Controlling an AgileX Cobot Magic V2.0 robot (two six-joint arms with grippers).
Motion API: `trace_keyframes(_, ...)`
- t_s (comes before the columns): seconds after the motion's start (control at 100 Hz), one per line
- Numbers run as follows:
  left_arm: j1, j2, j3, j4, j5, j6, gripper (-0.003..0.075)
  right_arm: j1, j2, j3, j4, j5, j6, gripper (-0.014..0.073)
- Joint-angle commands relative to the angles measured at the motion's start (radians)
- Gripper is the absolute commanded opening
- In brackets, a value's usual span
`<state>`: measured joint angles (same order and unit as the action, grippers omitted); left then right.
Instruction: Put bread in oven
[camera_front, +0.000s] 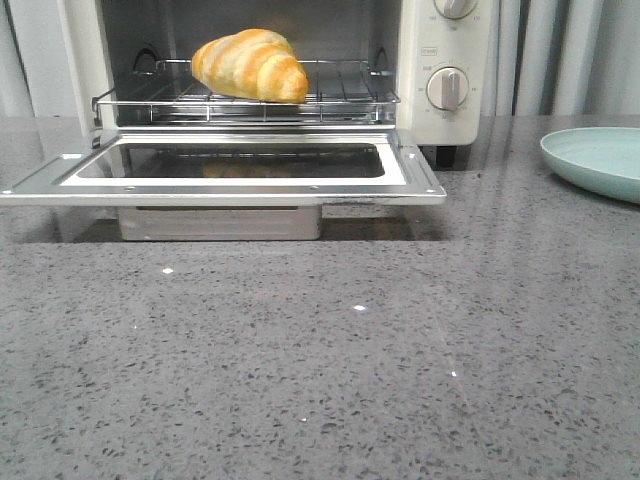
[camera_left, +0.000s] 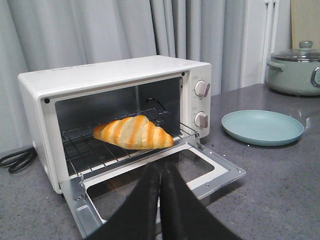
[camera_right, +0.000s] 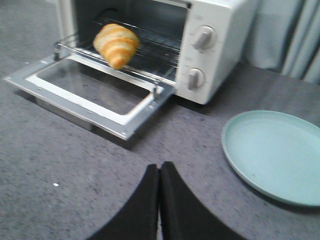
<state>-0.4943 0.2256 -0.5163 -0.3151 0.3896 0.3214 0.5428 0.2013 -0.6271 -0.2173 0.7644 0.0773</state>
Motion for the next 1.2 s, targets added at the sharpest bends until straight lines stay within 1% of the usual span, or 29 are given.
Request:
trace_keyframes(0.0, 0.003, 0.01, -0.02, -0.009, -0.074, -0.009, -0.0022, -0.017, -0.152, 0.046, -0.102, -0.024, 0.052, -0.0046)
trace_keyframes(0.06, 0.003, 0.01, -0.02, -0.016, -0.074, -0.009, -0.0022, -0.017, -0.236, 0.076, -0.128, 0.024, 0.092, -0.0046)
trace_keyframes(0.11, 0.0, 0.012, -0.02, -0.018, -0.074, -0.009, -0.0022, -0.017, -0.231, 0.078, -0.141, 0.117, 0.096, -0.0048)
trace_keyframes(0.14, 0.0, 0.012, -0.02, -0.022, -0.074, -0.009, -0.0022, -0.014, -0.208, 0.082, -0.155, 0.136, 0.096, -0.0048)
trace_keyframes(0.2, 0.0, 0.012, -0.02, -0.045, -0.074, -0.009, -0.0021, -0.014, -0.201, 0.087, -0.16, 0.134, 0.096, -0.0048)
trace_keyframes(0.35, 0.0, 0.014, -0.02, -0.051, -0.076, -0.009, -0.0021, -0.014, -0.201, 0.092, -0.169, 0.054, 0.096, -0.0048)
trace_keyframes(0.79, 0.0, 0.014, -0.02, -0.05, -0.078, -0.009, -0.0022, -0.014, -0.201, 0.092, -0.169, 0.063, 0.096, -0.0048)
trace_keyframes(0.97, 0.014, 0.014, 0.034, -0.044, -0.093, -0.009, -0.0021, -0.014, -0.201, 0.092, -0.169, 0.063, 0.096, -0.0048)
trace_keyframes(1.05, 0.062, -0.008, 0.09, 0.07, -0.17, 0.006, -0.0021, -0.014, -0.201, 0.092, -0.169, 0.063, 0.096, -0.0048)
trace_keyframes(1.08, 0.086, -0.018, 0.133, 0.096, -0.199, 0.006, -0.0021, -0.014, -0.201, 0.092, -0.169, 0.063, 0.096, -0.0048)
trace_keyframes(1.19, 0.196, -0.074, 0.312, 0.099, -0.383, 0.002, -0.0021, -0.014, -0.201, 0.092, -0.169, 0.063, 0.096, -0.0048)
